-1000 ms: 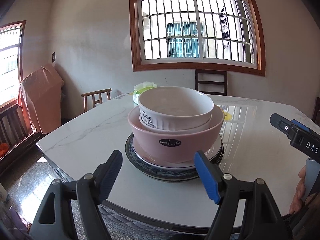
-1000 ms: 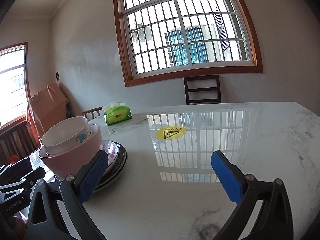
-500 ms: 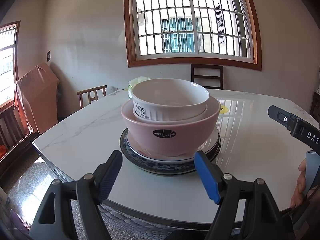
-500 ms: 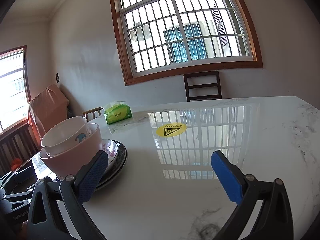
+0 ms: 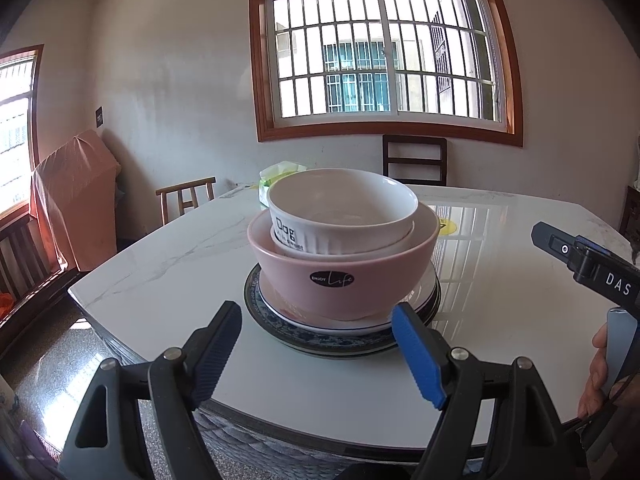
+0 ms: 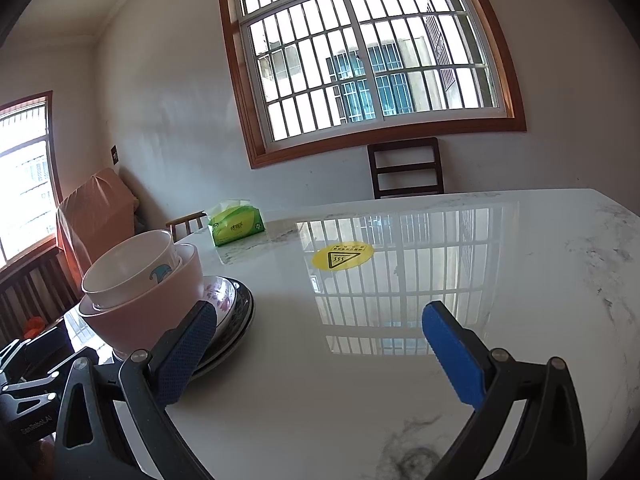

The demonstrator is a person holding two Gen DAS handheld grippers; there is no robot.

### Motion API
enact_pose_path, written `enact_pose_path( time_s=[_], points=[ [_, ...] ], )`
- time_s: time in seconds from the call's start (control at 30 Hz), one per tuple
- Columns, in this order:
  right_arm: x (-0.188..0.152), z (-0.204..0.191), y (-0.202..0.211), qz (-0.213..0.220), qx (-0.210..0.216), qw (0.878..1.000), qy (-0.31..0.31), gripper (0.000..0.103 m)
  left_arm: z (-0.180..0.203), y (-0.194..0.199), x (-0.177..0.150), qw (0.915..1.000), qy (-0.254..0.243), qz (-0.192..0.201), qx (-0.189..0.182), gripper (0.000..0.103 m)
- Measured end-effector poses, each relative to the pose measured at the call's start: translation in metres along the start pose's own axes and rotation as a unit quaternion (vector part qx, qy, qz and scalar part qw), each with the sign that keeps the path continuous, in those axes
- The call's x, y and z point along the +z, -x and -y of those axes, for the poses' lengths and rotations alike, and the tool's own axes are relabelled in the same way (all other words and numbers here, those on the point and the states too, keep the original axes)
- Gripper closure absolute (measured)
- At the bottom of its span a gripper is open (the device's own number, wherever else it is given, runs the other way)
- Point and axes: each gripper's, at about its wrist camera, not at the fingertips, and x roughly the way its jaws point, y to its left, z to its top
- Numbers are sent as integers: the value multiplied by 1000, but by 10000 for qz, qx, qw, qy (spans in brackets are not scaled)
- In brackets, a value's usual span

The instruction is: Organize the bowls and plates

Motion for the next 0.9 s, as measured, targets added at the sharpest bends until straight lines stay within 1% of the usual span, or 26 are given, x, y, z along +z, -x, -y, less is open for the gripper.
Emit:
enact_pose_path(
  time_s=[0.2, 0.27, 0.3, 0.33, 0.43, 0.53, 0.63, 0.8, 0.9],
  points=[
    [0, 2, -1, -19, 26, 10000, -24, 0, -1, 2, 2, 10000, 80, 17, -55, 23],
    [0, 2, -2, -24, 21, 10000, -23, 0, -2, 2, 2, 10000, 83, 18, -9, 21],
    [0, 2, -2, -28, 24, 10000, -20, 0, -3, 2, 2, 10000, 91, 7, -27, 17],
    [0, 2, -2, -27, 33, 10000, -23, 0, -3, 2, 2, 9999, 111, -3, -38, 16],
    [0, 2, -3, -36, 40, 10000, -31, 0, -4, 2, 2, 9998, 154, 1, -101, 16],
    [-1, 2, -3, -37, 43, 10000, -38, 0, -3, 6, 4, 9999, 129, 68, -41, 16],
    [-4, 2, -5, -59, 50, 10000, -55, 0, -3, 9, 5, 9999, 128, 74, -62, 16],
    [-6, 3, -4, -89, 75, 9999, -91, 0, -2, 13, 7, 9999, 139, 87, 31, 15],
    [-8, 6, -2, -87, 104, 9998, -171, 0, 3, 16, 7, 9997, -26, 147, 211, 14]
  ],
)
